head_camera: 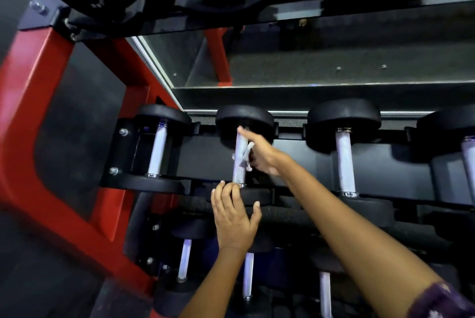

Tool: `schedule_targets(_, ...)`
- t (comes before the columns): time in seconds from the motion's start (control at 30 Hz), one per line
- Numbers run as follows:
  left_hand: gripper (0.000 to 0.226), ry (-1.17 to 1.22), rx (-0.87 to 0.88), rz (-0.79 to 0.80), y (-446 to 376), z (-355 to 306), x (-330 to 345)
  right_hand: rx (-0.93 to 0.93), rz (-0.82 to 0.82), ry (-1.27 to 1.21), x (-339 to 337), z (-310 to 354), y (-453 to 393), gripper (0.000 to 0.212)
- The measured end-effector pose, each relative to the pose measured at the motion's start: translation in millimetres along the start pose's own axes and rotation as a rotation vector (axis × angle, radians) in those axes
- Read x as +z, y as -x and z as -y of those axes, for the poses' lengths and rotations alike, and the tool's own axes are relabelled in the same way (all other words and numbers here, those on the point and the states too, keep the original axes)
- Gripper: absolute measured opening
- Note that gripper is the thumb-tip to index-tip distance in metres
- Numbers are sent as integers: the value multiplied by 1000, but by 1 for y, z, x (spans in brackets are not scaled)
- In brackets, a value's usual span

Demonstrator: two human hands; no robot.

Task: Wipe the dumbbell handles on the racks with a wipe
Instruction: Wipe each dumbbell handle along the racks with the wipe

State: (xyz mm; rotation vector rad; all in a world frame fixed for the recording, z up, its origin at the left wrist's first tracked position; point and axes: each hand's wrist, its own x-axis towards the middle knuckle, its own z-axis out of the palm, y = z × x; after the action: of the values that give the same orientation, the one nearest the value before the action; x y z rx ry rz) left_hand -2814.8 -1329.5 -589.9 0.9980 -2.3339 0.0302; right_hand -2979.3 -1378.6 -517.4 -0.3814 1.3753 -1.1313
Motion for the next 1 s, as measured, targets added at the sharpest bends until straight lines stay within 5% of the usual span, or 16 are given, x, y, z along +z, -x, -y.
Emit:
schedule_targets(0.1,47,-7,-8,7,-1,-1,-1,27,92,-164,-13,4,0,72)
schedule_targets(0.27,46,2,1,-4,-1,-2,-2,157,250,-72,-22,-17,21,80)
schedule_targets(0.43,47,-9,-4,11,-1,-2,-3,163,191,-127,-24,-28,16,75)
schedule_targets(0.57,47,-6,5,9,-1,-2,-3,181,187,-112,-28,-30,17,92)
schedule_targets(0.73,46,-4,4,-9,-1,-1,0,179,118,43,-14,-32,11,77)
schedule_targets(0.87,47,6,15,-5,-1,-1,-1,173,220,-21,-26,-27,11,98)
schedule_targets(1.0,47,-6,12,0,-2,1,1,167,118,75,-11,-23,14,70)
